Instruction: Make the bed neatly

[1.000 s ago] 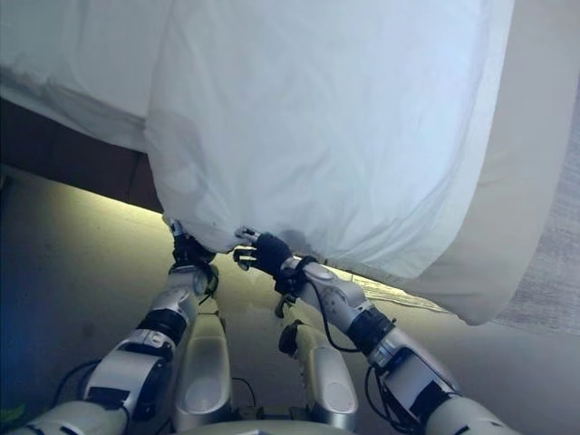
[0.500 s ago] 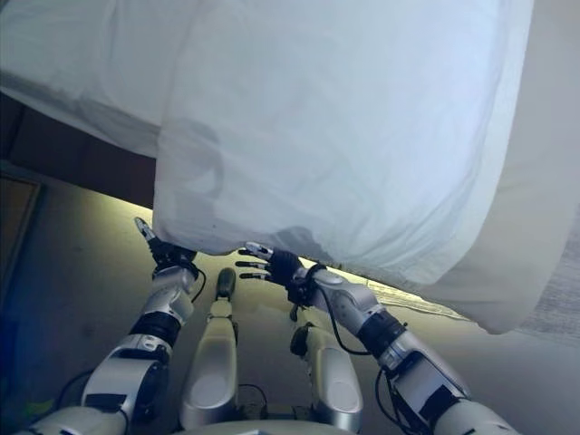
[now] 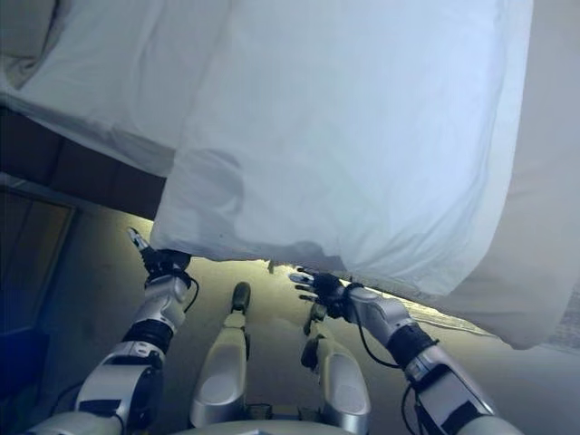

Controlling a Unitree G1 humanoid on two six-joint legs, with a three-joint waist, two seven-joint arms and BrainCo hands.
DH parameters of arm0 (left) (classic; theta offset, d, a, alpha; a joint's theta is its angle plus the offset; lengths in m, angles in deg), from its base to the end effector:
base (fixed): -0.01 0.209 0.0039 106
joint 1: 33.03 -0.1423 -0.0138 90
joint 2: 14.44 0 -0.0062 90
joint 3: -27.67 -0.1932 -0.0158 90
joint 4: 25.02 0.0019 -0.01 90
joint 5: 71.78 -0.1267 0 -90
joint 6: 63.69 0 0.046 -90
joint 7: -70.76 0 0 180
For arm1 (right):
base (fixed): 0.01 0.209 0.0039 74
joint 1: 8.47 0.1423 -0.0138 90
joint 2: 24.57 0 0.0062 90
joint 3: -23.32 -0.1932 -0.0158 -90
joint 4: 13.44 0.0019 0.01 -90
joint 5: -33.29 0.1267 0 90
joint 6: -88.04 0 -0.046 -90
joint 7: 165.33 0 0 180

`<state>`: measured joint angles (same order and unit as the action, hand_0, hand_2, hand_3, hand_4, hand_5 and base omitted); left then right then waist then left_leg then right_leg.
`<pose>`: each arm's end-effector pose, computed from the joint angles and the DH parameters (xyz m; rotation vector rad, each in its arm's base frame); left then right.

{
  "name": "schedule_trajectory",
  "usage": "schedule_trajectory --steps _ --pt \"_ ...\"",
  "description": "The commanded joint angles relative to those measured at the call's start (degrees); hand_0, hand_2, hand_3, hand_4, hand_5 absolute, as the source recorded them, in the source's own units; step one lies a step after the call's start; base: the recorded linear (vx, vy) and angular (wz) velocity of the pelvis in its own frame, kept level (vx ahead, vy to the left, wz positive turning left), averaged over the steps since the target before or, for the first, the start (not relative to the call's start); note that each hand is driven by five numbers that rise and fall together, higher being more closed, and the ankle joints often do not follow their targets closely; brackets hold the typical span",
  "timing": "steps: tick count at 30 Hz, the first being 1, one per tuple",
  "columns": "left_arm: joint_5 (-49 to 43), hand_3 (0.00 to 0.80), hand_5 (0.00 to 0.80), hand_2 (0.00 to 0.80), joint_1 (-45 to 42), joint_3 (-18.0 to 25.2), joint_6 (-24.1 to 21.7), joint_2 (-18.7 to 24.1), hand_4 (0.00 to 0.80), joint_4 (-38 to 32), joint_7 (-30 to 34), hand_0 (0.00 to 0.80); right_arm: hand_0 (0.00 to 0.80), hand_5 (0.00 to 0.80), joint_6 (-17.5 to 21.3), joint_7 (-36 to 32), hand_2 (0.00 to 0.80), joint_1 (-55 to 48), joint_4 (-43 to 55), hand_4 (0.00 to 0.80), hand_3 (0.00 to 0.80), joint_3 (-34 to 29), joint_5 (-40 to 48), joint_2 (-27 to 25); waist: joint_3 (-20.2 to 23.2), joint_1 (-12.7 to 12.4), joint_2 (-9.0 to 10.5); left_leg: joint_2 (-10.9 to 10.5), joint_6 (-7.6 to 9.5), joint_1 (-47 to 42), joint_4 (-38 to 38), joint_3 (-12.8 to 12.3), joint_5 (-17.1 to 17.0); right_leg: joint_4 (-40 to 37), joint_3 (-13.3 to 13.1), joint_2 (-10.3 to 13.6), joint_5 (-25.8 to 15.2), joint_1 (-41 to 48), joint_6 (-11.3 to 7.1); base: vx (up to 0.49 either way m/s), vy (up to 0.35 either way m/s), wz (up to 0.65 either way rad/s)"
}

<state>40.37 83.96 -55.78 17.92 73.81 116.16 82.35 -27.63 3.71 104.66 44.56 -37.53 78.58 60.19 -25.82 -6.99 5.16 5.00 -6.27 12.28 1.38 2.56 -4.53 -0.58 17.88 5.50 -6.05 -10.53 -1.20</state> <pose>0.2627 0.2249 0.0024 -1.6838 -0.1356 0.4445 0.2420 -0.1596 -0.0038 0.2047 0.7914 0.4853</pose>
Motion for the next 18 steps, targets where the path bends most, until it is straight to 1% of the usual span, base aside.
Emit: schedule_trajectory --steps 1,6,9,15,18 --pt "0.85 0.0 0.0 0.0 0.11 4.95 -1.7 8.43 0.0 3.06 3.93 0.0 0.0 0.0 1.19 -3.99 0.0 -2.29 -2.14 0.0 0.0 -2.17 -3.17 0.69 4.47 -0.63 0.76 -2.93 0.93 0.18 -1.07 0.22 -1.41 3.68 -0.32 3.74 3.36 2.89 -5.09 0.07 0.073 0.06" --pt "-1.37 0.0 0.0 0.0 -0.23 7.31 0.61 12.02 0.0 6.57 2.6 0.0 0.0 0.0 1.4 -7.18 0.0 -3.2 -7.69 0.0 0.0 -4.42 -6.27 -0.57 5.75 -1.31 -0.92 -3.43 0.96 -0.87 -0.31 0.76 -0.82 4.27 0.84 4.62 4.2 4.4 -4.97 0.083 0.087 0.11" --pt "-2.78 0.0 0.0 0.0 -1.19 9.03 1.55 13.81 0.0 7.85 1.8 0.0 0.0 0.0 1.88 -7.09 0.0 -4.18 -9.53 0.0 0.0 -5.5 -7.07 -1.47 6.33 -1.59 -2.06 -3.77 1.05 -1.39 0.12 1.25 -0.46 4.56 1.13 5.0 4.68 5.2 -4.94 0.078 0.105 0.06" --pt "-2.95 0.0 0.0 0.0 -2.58 12.15 1.72 17.22 0.0 8.04 0.49 0.0 0.0 0.0 2.78 -5.43 0.0 -6.02 -8.97 0.0 0.0 -6.59 -6.42 -1.93 6.56 -2.39 -2.52 -4.34 1.56 -1.94 0.08 2.16 0.13 4.6 1.1 5.19 5.12 5.91 -5.18 0.02 0.023 0.02" --pt "-2.51 0.0 0.0 0.0 -2.66 13.81 1.22 19.83 0.0 8.27 -1.09 0.0 0.0 0.0 3.31 -5.22 0.0 -6.71 -8.35 0.0 0.0 -6.81 -6.65 -2.18 6.64 -2.81 -2.66 -4.61 1.85 -1.98 0.25 2.47 0.35 4.7 1.18 5.31 5.26 6.1 -5.28 0.021 0.024 0.07"
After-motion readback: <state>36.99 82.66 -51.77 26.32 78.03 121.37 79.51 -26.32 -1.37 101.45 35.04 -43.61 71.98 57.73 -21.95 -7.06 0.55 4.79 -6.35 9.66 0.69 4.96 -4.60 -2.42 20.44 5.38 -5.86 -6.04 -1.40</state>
